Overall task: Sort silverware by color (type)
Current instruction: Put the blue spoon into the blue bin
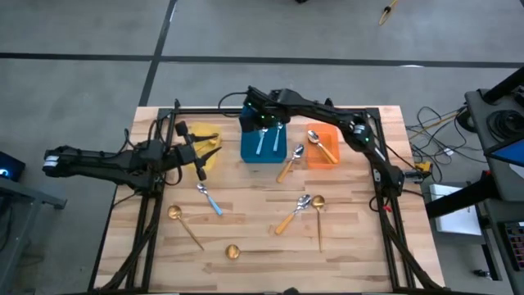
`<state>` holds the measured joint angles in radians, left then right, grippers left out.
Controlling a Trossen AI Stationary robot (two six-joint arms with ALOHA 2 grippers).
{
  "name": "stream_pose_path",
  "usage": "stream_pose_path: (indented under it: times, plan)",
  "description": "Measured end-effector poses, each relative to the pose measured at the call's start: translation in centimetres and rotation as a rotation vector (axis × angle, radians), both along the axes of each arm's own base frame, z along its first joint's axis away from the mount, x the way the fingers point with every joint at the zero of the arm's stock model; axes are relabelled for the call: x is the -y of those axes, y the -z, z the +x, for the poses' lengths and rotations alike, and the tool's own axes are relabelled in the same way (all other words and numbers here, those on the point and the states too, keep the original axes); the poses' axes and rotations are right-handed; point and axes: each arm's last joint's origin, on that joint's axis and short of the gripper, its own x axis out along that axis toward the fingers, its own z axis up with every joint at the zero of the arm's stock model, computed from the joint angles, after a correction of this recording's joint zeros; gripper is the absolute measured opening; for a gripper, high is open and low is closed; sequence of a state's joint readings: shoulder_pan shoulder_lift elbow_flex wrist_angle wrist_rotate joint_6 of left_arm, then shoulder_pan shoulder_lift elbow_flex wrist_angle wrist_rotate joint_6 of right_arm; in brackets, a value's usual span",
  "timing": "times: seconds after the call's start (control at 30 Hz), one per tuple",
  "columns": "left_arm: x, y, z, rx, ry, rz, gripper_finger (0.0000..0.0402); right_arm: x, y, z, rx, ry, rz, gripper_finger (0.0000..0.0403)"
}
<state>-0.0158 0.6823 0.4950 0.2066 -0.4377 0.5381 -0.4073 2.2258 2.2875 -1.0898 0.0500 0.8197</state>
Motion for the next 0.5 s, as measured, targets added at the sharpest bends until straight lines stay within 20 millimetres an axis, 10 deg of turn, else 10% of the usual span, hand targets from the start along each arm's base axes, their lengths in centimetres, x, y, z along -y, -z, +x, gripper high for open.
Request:
stream_pose_path:
  times: [0.5]
  plan:
    - [0.0, 0.1, 0.1, -0.004, 0.001, 0.0, 0.0151, 2.4, 4.8, 0.7, -0.053, 0.106, 0.099, 0.0038]
